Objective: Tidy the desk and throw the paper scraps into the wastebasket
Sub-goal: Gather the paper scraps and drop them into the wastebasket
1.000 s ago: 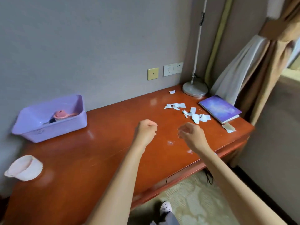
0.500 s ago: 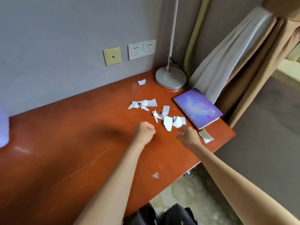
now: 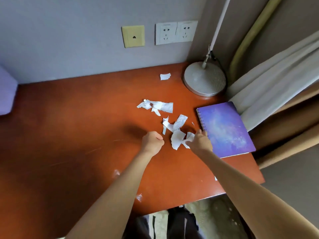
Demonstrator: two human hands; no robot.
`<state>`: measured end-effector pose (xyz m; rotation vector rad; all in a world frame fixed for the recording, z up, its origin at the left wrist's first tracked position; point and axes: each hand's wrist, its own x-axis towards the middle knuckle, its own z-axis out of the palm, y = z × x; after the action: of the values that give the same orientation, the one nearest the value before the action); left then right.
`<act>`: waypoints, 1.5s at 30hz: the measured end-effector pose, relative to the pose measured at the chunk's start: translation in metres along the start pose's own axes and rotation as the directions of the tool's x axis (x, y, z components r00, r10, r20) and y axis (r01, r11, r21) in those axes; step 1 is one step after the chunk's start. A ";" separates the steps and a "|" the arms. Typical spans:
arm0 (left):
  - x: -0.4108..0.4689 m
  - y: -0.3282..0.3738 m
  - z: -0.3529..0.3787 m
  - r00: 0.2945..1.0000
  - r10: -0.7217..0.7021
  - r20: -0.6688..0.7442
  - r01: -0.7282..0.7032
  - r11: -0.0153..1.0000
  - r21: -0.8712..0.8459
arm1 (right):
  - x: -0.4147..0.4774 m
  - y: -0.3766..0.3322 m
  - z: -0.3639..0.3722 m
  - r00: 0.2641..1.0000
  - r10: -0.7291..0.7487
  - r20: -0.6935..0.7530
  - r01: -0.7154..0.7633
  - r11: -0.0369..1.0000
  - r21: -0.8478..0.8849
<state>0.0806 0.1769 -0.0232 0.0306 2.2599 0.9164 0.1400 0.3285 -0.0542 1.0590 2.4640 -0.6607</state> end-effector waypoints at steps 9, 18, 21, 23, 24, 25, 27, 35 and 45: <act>-0.001 -0.003 0.026 0.992 -0.092 -0.092 0.082 0.991 -0.102 | 0.019 0.018 0.008 0.998 -0.025 -0.052 0.025 1.000 -0.010; -0.021 0.009 0.038 0.963 -0.121 -0.242 0.062 0.969 -0.239 | 0.002 0.035 -0.009 0.993 -0.119 0.014 0.107 0.934 0.340; -0.032 0.013 0.046 0.970 -0.103 -0.220 0.048 0.970 -0.240 | -0.008 0.046 -0.021 0.989 -0.145 0.002 0.133 0.912 0.388; -0.036 0.015 0.052 0.977 -0.085 -0.195 0.037 0.971 -0.236 | -0.014 0.056 -0.023 0.990 -0.141 -0.012 0.133 0.897 0.421; -0.037 0.016 0.055 0.982 -0.068 -0.174 0.026 0.972 -0.232 | -0.019 0.063 -0.023 0.992 -0.127 -0.025 0.126 0.894 0.429; -0.039 0.017 0.059 0.987 -0.045 -0.153 0.009 0.975 -0.223 | -0.024 0.069 -0.021 0.993 -0.110 -0.038 0.115 0.893 0.435; -0.043 0.020 0.065 0.995 -0.002 -0.102 -0.019 0.980 -0.200 | -0.036 0.082 -0.015 0.997 -0.047 -0.068 0.073 0.893 0.445; -0.056 0.009 0.077 0.994 0.111 0.020 -0.105 0.977 -0.185 | -0.076 0.115 0.022 0.946 0.286 -0.153 -0.206 0.894 0.398; -0.053 -0.015 0.064 0.996 0.046 -0.072 -0.059 0.978 -0.199 | -0.063 0.120 0.021 0.947 0.304 -0.098 -0.258 0.908 0.329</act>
<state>0.1636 0.1909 -0.0337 -0.0317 2.2250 1.1868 0.2735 0.3533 -0.0716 1.6033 2.3016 -0.9272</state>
